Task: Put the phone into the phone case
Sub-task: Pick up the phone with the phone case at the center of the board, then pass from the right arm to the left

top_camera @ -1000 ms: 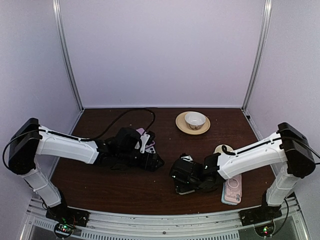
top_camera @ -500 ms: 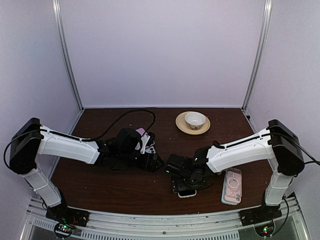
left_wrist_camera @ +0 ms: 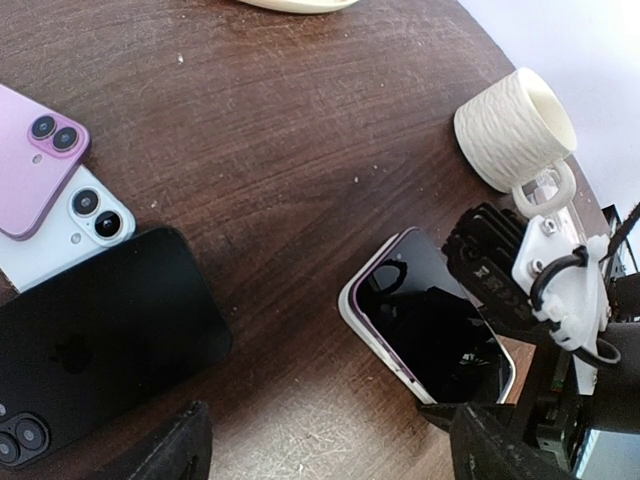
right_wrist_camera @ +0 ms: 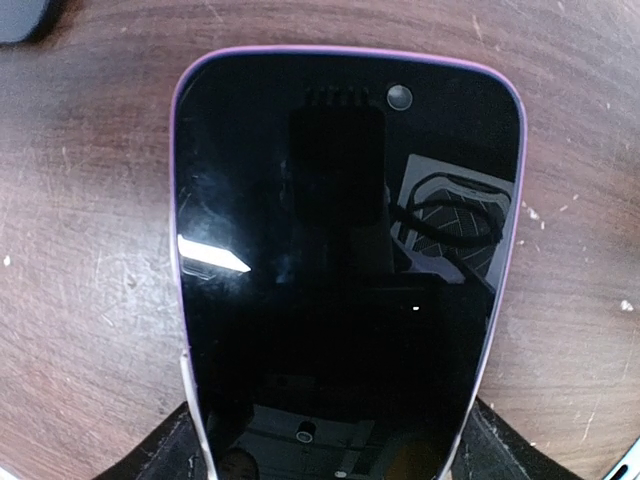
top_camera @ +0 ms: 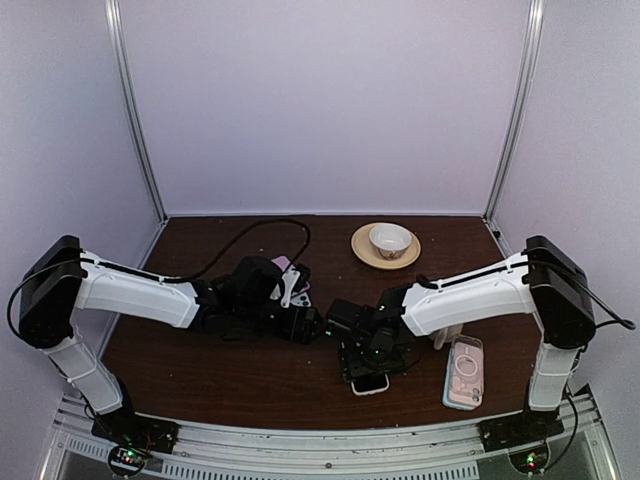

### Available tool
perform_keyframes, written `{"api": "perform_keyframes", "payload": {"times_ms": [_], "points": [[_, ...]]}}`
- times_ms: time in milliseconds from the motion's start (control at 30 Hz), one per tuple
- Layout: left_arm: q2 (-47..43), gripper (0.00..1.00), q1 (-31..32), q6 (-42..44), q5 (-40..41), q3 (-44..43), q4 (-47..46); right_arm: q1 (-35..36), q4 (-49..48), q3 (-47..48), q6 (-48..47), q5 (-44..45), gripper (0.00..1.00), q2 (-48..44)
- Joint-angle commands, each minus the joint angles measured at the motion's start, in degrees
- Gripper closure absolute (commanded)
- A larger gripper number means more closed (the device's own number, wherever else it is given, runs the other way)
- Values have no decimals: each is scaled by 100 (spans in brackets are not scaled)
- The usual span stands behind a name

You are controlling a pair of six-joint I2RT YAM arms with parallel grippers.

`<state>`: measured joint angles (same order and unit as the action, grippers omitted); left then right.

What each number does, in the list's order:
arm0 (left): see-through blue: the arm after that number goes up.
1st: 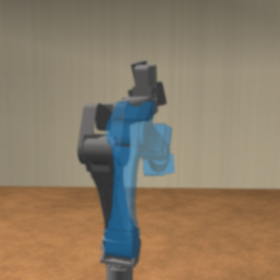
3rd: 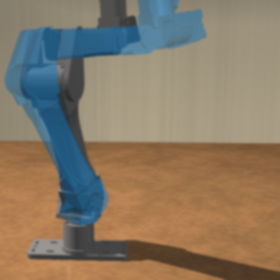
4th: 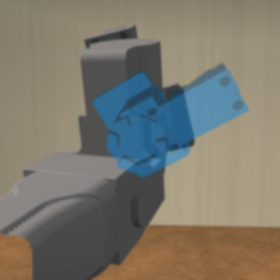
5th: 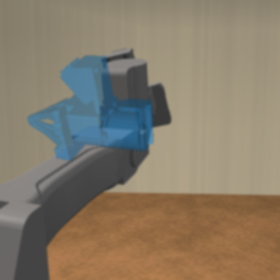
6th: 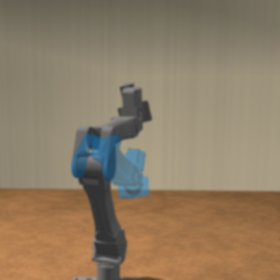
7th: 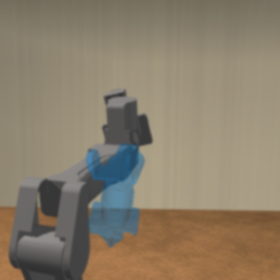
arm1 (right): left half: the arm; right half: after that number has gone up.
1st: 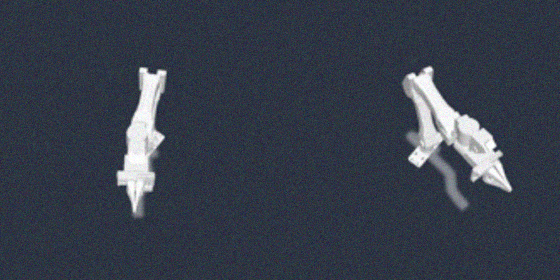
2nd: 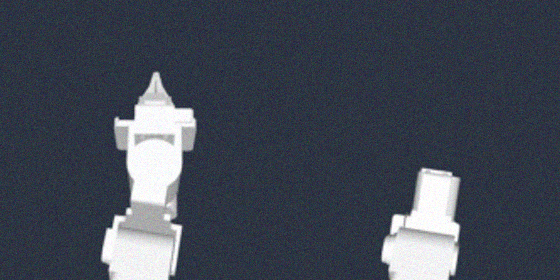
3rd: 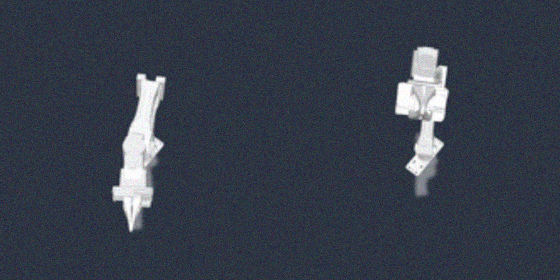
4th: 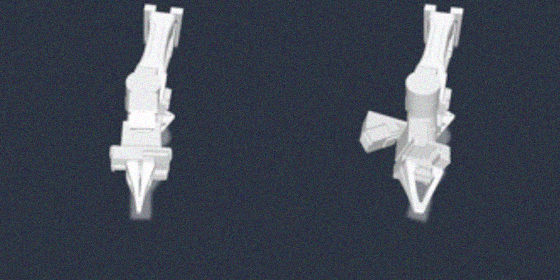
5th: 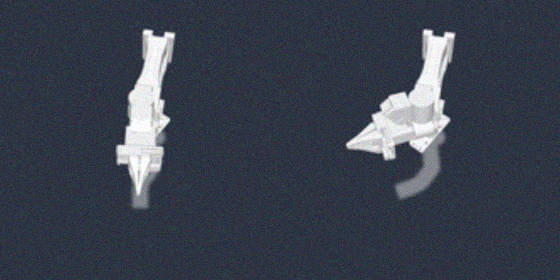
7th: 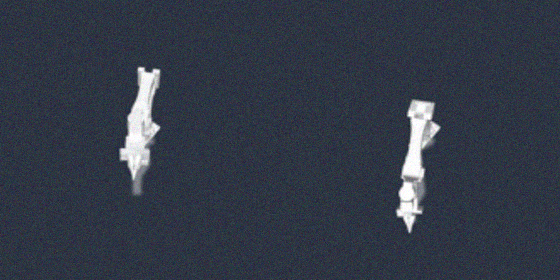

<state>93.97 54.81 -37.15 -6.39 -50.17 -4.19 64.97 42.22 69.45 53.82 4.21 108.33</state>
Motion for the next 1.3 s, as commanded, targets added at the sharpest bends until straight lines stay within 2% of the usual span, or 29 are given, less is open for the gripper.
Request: {"api": "perform_keyframes", "payload": {"times_ms": [0, 167, 400, 500, 667, 867, 967, 1133, 1267], "points": [[-81, 14, 4, 76, 30, -98, -39, -35, 70, -146, -66, 149, 46, 180], [-119, 14, 3, 25, 24, -115, -26, 71, -355, -245, -308, 357, 59, -394], [-221, 9, -85, -459, -343, 132, -613, 260, -1279, -685, -497, 984, 68, -1335], [-213, 3, -126, -753, -832, 384, -1404, 278, -1773, -967, -529, 1167, 71, -1680], [-316, 2, -122, -1145, -1173, 701, -2703, 560, -2086, -978, -937, 1759, 73, -2085], [-427, 5, -120, -1049, -1260, 755, -3133, 714, -2189, -854, -1244, 2043, 73, -2216], [-384, 12, -120, -1122, -1341, 782, -3346, 757, -2213, -811, -1302, 2083, 73, -2199], [-246, 42, -125, -1258, -1373, 853, -3647, 875, -2307, -769, -1475, 2161, 73, -2211], [-166, 55, -120, -1243, -1532, 833, -3859, 932, -2302, -766, -1560, 2237, 73, -2246]]}}
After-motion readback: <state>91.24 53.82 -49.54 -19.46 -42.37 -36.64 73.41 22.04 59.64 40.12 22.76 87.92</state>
